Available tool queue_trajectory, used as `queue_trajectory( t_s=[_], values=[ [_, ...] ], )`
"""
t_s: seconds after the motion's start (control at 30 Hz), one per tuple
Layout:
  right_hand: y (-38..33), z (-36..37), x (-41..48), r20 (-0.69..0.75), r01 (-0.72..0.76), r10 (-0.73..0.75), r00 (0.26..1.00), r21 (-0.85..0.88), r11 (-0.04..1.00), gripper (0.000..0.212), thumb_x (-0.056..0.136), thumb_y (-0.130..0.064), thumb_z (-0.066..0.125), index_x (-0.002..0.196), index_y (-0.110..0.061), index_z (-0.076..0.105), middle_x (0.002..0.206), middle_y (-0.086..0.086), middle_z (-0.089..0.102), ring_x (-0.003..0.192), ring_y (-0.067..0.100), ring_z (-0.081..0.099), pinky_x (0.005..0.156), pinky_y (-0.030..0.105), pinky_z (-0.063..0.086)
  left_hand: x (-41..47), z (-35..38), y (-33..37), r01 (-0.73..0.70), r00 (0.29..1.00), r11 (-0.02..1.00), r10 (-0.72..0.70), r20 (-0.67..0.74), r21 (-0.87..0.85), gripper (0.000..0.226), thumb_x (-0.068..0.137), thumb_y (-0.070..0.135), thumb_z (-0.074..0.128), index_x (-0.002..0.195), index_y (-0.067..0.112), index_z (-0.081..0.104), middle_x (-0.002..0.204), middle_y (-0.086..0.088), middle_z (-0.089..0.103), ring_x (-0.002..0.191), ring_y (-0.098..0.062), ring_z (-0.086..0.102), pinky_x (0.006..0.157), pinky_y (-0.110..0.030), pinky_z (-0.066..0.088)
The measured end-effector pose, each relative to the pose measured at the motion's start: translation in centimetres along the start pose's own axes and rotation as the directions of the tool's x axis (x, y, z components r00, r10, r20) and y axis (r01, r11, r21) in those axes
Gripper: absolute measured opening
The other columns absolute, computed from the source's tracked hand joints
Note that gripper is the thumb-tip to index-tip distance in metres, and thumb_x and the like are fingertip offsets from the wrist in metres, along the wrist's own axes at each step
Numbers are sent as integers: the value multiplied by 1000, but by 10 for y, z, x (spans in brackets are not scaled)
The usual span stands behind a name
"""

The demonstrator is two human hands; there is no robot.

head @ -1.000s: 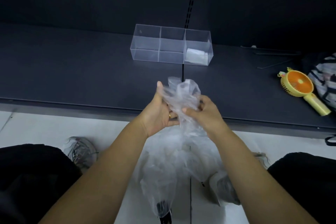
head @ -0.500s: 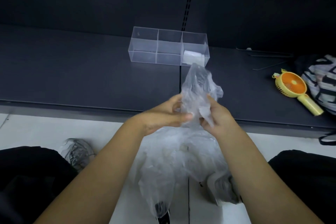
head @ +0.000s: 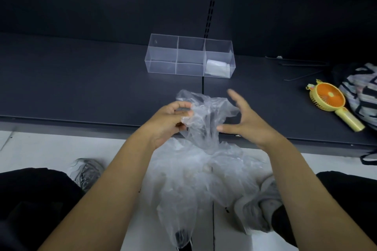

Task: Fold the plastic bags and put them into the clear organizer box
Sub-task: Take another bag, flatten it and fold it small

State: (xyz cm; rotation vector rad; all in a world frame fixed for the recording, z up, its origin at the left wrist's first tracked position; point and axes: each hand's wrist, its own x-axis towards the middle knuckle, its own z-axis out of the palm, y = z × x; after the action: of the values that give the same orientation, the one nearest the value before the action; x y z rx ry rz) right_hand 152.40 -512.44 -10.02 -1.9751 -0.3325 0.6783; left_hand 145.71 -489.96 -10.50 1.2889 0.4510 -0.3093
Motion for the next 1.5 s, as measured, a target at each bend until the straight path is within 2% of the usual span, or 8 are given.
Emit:
queue_trajectory(
  t_s=[0.17,0.27,0.4,0.5,0.6,0.8,1.37,1.5],
  values=[
    [-14,1,16,-230,61,-13,973,202,977,7,82,-12,72,88,-16,70,87,-4,73,79,8,67,78,23,51,-6,-20,6,73,996,997,-71,56,-31,29,91,5,61,118,13,62,101,-7,66,84,-15,62,84,-34,53],
    [-20,-14,18,-215,84,6,976,406,910,9,85,-9,67,94,-10,69,83,4,75,72,14,70,67,25,55,-5,-44,12,90,988,987,-105,-117,-131,31,93,-2,53,124,5,57,83,-5,60,61,-10,54,58,-19,49],
    [-36,-6,27,-218,127,-89,972,169,977,19,88,-16,67,99,-1,68,69,11,66,61,14,63,64,26,53,7,-51,28,38,903,935,119,-412,352,28,97,23,54,124,14,57,114,-1,61,91,-12,55,85,-27,49],
    [-53,9,40,-149,141,-132,980,54,989,28,87,-18,69,88,8,63,64,10,64,58,16,58,60,27,47,8,-19,60,-203,957,838,280,-80,507,38,90,58,51,124,40,53,112,35,51,94,23,49,76,0,37],
    [-67,13,54,-39,124,-123,992,35,992,21,84,-18,72,76,1,64,60,-1,62,56,8,54,59,21,44,22,11,80,-295,954,771,274,125,564,32,85,43,68,109,22,68,102,14,70,92,4,64,76,-9,50],
    [-41,-41,71,178,-124,132,975,-56,991,30,79,-20,76,98,1,65,86,10,70,74,17,64,65,23,52,65,-33,85,-196,898,866,347,-271,460,19,85,29,72,90,10,74,89,-2,73,77,-7,65,72,-14,52],
    [55,-72,129,-421,-66,279,863,453,889,18,96,-9,54,108,-8,68,73,1,60,53,4,53,60,14,49,136,-96,12,104,835,990,-37,-549,91,16,90,22,67,79,13,60,78,-5,61,66,-15,56,66,-27,53],
    [59,-72,139,-329,-95,377,866,632,769,21,96,-6,53,114,-8,63,96,7,67,86,16,68,83,27,55,139,-100,7,130,845,987,-60,-531,97,17,92,20,64,77,13,60,76,-5,60,63,-14,57,55,-23,53]
  ],
)
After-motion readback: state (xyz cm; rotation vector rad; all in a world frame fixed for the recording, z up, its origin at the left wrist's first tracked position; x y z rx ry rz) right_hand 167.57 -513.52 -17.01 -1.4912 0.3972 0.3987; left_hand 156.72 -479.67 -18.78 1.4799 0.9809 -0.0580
